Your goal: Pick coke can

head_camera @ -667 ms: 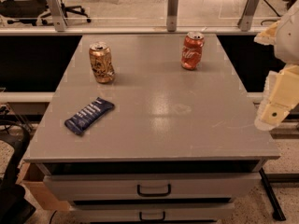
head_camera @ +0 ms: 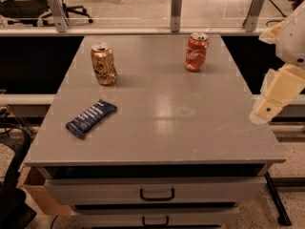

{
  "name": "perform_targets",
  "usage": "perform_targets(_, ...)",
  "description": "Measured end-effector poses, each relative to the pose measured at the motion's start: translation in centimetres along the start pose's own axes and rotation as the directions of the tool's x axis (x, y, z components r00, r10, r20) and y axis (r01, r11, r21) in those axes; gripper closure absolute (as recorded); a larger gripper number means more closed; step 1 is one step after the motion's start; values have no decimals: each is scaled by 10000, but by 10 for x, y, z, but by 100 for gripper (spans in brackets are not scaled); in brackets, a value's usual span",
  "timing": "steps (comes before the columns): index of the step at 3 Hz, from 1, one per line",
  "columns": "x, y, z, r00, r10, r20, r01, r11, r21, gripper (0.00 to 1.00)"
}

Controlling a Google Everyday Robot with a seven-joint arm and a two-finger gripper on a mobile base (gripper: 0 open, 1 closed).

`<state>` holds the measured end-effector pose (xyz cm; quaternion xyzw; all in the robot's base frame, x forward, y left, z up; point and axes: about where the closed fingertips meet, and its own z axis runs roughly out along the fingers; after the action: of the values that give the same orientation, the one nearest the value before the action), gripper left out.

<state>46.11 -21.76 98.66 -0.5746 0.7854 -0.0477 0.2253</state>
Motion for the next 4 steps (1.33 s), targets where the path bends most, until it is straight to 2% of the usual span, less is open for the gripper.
perform_targets(1, 16, -29, 38, 9828, 1464, 1126, -1517, 9876, 397, 0)
perform_targets(2, 27, -61, 73, 9401, 2405, 2418, -2649, 9615, 736, 0)
perform_targets(3, 27, -102, 100, 8808, 2816, 3806, -3496, 9289, 1220, 0)
perform_targets(4, 20, -141, 116, 8050, 2773, 5246, -4237, 8875, 1812, 0)
